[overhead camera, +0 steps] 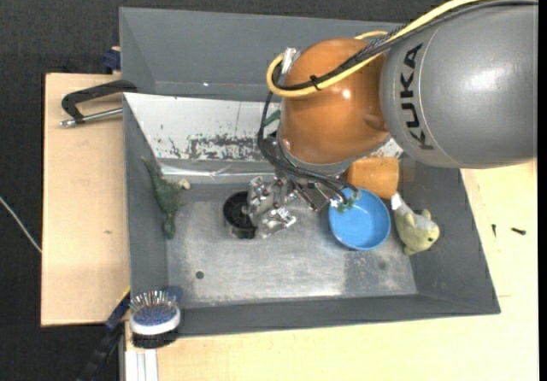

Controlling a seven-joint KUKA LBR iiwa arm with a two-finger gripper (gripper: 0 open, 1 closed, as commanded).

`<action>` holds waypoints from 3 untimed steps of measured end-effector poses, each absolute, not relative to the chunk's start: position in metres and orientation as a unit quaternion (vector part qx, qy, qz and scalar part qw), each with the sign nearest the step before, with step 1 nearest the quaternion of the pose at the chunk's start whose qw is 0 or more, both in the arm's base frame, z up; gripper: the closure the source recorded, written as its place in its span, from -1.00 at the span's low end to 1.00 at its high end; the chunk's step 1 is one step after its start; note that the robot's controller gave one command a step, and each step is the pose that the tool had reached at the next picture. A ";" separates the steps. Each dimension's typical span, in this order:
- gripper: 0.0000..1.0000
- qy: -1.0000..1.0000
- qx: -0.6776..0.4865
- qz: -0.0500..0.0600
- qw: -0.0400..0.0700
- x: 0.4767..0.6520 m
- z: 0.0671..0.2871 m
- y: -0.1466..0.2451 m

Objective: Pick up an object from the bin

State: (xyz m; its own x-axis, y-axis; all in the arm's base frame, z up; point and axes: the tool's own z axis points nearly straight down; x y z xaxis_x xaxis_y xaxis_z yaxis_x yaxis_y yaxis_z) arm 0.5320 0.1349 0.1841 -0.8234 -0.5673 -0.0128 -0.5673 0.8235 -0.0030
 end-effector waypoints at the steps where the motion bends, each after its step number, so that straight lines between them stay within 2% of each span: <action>1: 1.00 0.979 -0.204 0.001 -0.002 0.523 0.105 0.138; 2: 1.00 0.984 -0.178 0.001 0.007 0.522 0.196 0.127; 3: 1.00 0.927 -0.375 0.000 0.006 0.521 0.273 0.143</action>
Offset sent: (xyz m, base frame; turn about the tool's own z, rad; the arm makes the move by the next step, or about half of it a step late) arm -0.0079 0.0023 -0.0772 0.1922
